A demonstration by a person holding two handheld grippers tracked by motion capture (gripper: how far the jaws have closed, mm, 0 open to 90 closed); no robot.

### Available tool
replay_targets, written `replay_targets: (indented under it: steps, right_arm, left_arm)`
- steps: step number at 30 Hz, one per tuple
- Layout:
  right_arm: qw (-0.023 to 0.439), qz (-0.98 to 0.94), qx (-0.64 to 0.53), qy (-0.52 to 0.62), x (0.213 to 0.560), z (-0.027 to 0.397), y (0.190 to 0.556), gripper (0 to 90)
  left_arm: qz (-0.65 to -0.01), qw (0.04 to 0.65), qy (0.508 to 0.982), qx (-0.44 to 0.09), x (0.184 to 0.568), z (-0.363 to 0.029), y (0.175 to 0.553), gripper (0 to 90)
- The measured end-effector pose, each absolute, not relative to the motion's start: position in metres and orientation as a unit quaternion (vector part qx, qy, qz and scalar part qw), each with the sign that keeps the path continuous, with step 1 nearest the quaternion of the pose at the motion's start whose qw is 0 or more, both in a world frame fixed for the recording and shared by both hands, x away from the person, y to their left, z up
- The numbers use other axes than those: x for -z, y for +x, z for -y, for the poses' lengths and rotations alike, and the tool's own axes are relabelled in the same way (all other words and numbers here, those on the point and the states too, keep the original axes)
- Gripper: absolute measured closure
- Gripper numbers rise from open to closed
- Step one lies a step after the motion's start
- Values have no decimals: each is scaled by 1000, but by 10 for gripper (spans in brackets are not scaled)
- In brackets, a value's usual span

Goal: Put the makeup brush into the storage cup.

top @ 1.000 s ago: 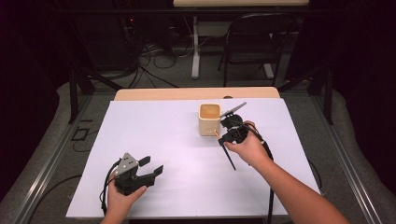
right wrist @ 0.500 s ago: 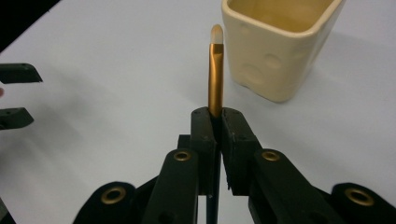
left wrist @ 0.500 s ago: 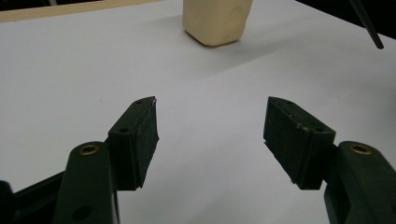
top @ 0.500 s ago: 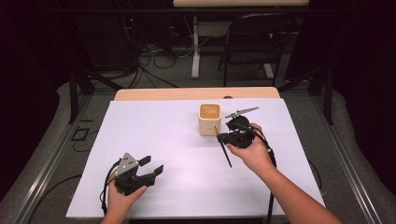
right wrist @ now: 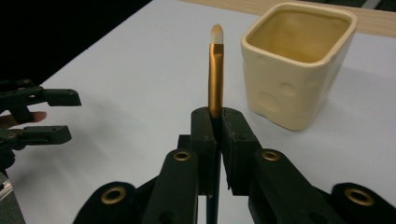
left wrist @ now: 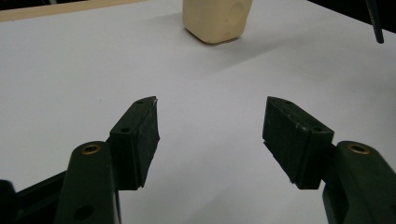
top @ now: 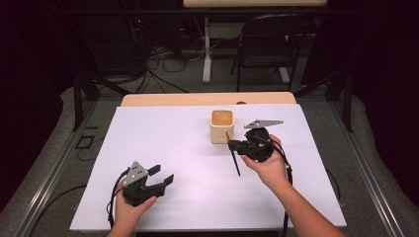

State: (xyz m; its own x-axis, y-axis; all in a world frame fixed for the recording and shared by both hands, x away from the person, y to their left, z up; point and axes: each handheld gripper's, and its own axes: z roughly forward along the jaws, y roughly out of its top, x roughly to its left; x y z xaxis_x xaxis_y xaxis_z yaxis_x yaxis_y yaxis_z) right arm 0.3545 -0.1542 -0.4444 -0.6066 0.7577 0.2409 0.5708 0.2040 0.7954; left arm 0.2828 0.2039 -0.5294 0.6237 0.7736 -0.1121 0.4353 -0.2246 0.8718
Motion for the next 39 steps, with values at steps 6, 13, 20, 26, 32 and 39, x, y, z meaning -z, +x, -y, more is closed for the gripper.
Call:
replay_targets:
  steps: [6,13,20,26,32,39]
  right_arm:
    - [103,-757,-489,420,448,154,352,840]
    - [106,-753,-508,405,447,152,345,840]
    - [107,-742,-529,397,445,152,344,840]
    - [105,-732,-548,391,443,155,339,840]
    - [108,-725,-561,386,445,157,334,840]
    - [116,-720,-569,381,445,154,329,840]
  left_arm:
    - [-404,479,761,-171,530,-204,286,360]
    - [-399,475,767,-166,532,-201,286,365]
    - [-400,480,765,-158,532,-199,284,376]
    - [-402,492,757,-150,531,-197,284,385]
    - [-399,503,752,-148,525,-191,283,387]
    - [-380,515,755,-142,510,-179,284,409]
